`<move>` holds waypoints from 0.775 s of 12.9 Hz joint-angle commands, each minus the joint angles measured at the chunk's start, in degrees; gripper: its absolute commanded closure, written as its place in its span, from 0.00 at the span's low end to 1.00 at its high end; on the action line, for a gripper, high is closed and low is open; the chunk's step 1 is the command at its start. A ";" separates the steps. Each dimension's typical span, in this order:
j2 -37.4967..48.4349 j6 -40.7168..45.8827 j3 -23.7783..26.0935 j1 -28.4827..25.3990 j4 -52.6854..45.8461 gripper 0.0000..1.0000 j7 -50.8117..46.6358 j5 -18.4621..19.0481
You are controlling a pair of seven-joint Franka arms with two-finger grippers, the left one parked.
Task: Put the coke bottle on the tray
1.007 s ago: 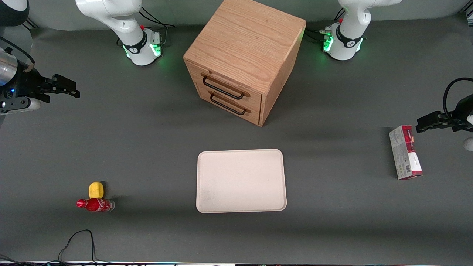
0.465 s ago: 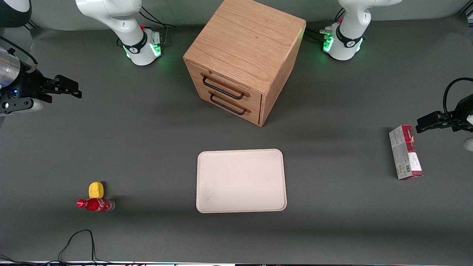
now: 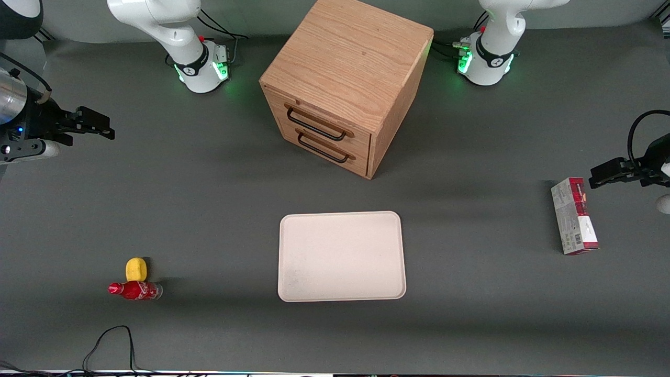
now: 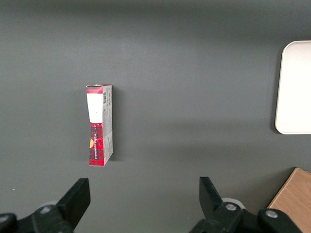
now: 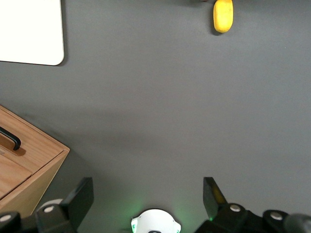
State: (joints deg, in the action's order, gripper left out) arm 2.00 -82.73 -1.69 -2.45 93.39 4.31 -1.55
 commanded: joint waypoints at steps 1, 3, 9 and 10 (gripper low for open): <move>-0.94 1.34 -0.16 0.43 -2.16 0.00 -1.06 -0.56; -1.03 1.34 -0.16 0.43 -2.25 0.00 -1.15 -0.56; -20.75 1.43 -1.74 4.38 -22.23 0.00 -0.27 2.69; -25.94 1.69 -1.48 6.30 -27.86 0.00 -0.27 2.70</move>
State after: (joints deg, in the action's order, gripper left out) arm -11.25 -83.32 -3.22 1.85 80.29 4.23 0.15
